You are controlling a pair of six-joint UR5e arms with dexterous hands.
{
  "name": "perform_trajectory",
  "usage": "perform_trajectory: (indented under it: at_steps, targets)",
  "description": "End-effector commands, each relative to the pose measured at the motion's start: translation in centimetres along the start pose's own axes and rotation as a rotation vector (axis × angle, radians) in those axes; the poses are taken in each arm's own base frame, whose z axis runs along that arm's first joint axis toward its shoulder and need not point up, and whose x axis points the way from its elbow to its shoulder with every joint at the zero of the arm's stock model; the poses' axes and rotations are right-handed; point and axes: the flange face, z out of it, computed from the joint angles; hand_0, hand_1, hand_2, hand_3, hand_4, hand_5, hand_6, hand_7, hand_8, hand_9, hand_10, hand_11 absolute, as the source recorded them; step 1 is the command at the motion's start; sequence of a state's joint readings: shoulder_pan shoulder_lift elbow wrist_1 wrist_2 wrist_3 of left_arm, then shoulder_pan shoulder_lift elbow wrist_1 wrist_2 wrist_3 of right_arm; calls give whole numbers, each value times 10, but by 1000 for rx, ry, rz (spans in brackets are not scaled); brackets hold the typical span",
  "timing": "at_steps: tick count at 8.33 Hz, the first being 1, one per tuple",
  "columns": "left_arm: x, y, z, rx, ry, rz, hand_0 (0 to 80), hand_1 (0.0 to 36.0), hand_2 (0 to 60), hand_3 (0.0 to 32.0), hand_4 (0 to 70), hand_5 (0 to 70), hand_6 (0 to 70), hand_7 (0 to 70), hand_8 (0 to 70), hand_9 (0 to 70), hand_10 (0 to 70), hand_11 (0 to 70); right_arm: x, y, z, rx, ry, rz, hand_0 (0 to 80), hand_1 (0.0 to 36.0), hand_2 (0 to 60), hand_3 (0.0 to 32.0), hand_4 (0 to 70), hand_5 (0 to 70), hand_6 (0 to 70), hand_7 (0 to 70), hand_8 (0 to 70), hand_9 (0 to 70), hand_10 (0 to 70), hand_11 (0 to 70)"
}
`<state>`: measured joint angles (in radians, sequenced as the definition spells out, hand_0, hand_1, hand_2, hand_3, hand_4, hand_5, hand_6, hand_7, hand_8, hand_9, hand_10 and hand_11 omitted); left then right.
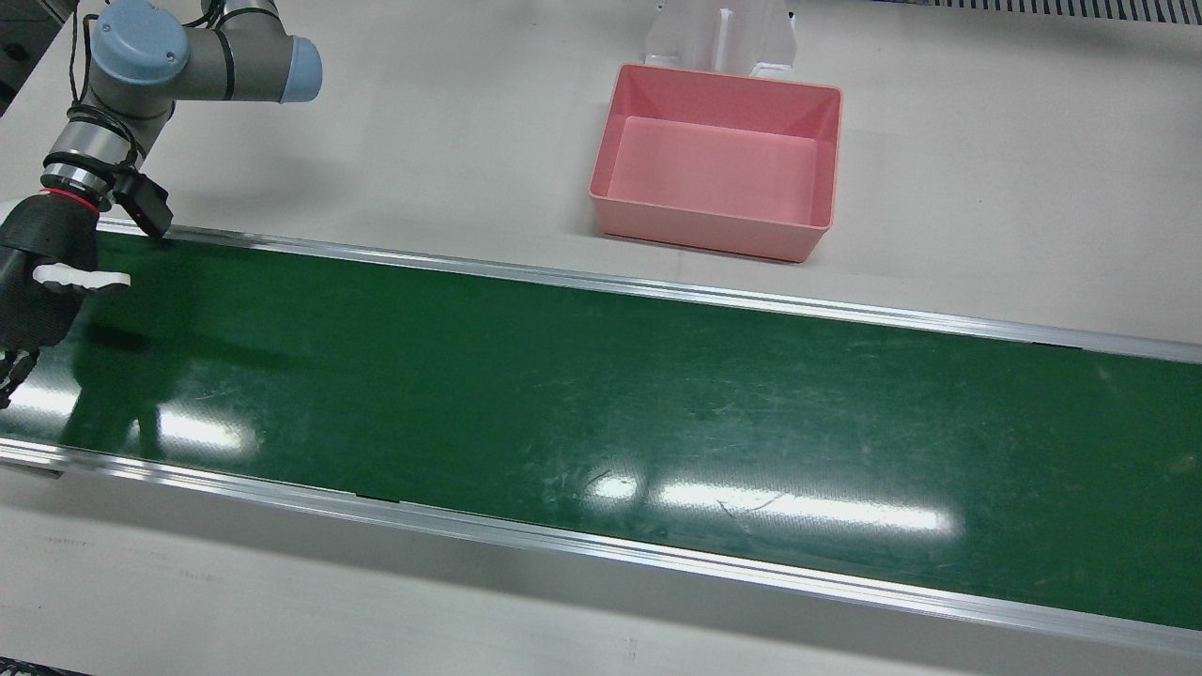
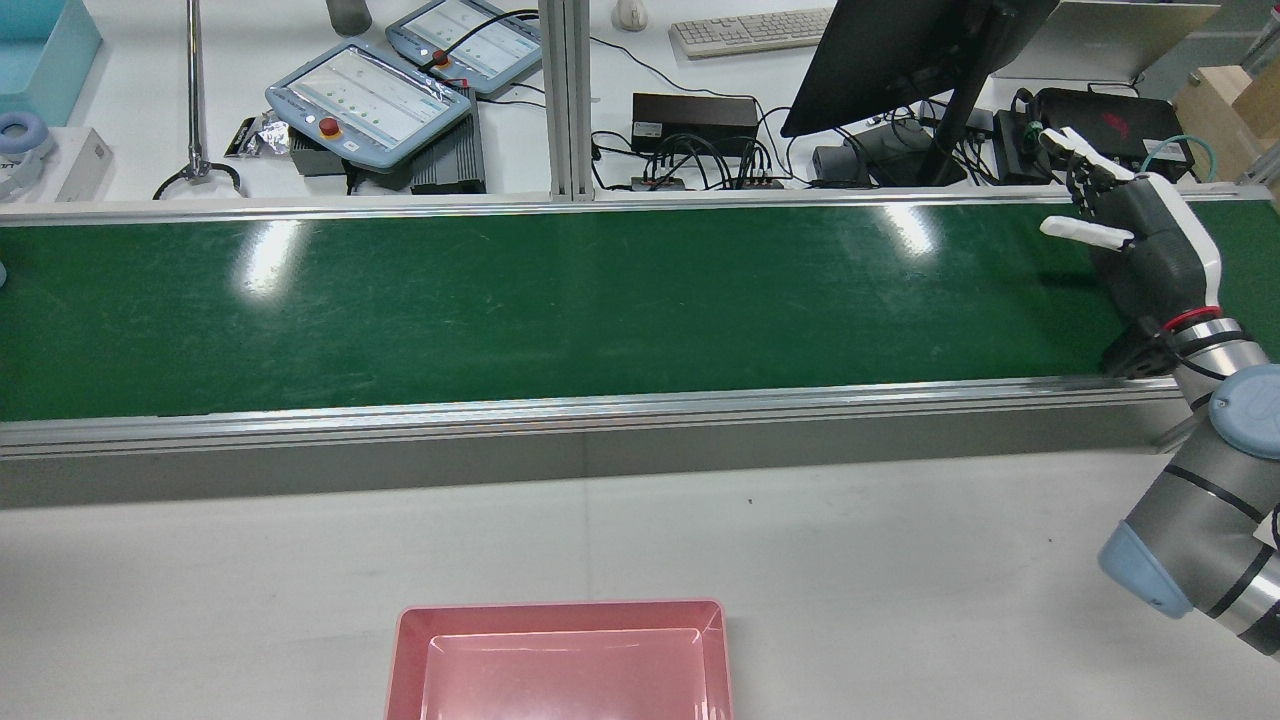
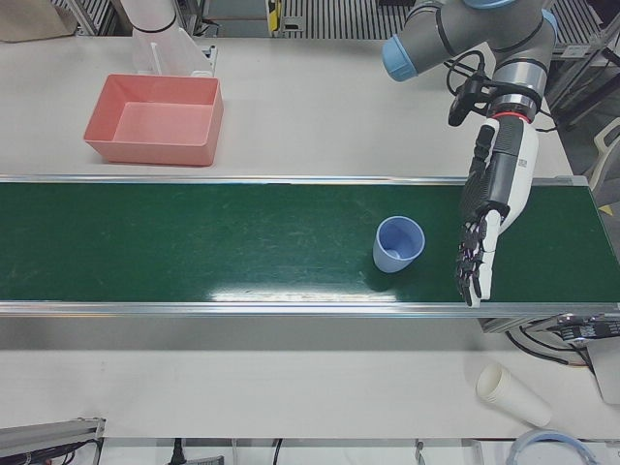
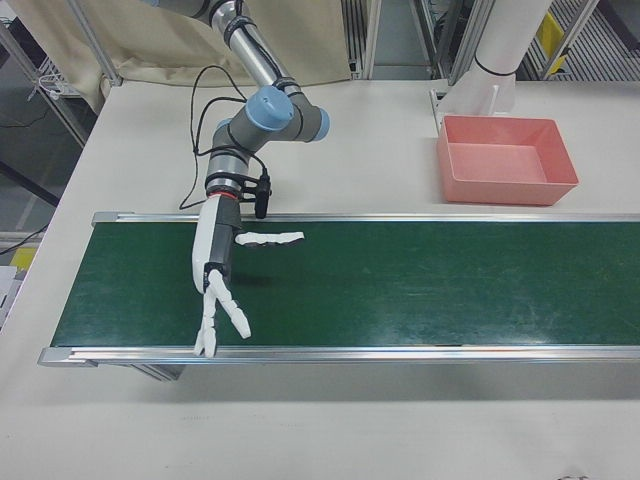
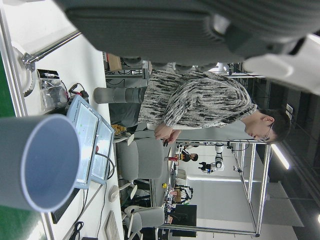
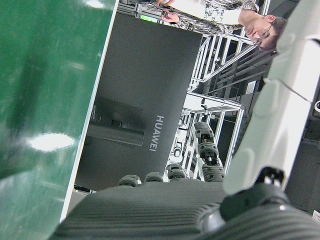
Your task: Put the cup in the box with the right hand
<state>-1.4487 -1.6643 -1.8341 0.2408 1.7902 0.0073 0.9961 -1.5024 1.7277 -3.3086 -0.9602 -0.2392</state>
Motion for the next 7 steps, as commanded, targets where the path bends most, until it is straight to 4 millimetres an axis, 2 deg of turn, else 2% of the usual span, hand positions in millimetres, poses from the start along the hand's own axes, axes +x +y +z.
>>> perform_trajectory:
  at_steps: [1, 3, 5, 7]
  targets:
    - [0, 0, 0, 1, 1, 0, 0, 0, 0, 0, 0, 0, 0, 0, 0, 0, 0, 0, -28, -25, -13, 50, 25, -37, 410, 83, 0, 0, 0, 28, 28, 72, 0, 5, 6, 20]
    - [0, 0, 0, 1, 1, 0, 0, 0, 0, 0, 0, 0, 0, 0, 0, 0, 0, 0, -39, -30, -9, 46, 19, -42, 408, 89, 26, 0, 0, 28, 28, 66, 0, 3, 17, 36]
    - [0, 0, 0, 1, -1, 0, 0, 0, 0, 0, 0, 0, 0, 0, 0, 0, 0, 0, -38, -30, -10, 47, 22, -42, 444, 109, 25, 0, 0, 36, 30, 70, 0, 3, 13, 33]
    - [0, 0, 0, 0, 1, 1, 0, 0, 0, 0, 0, 0, 0, 0, 0, 0, 0, 0, -29, -32, -12, 49, 40, -46, 426, 100, 26, 0, 0, 33, 28, 61, 0, 2, 16, 35]
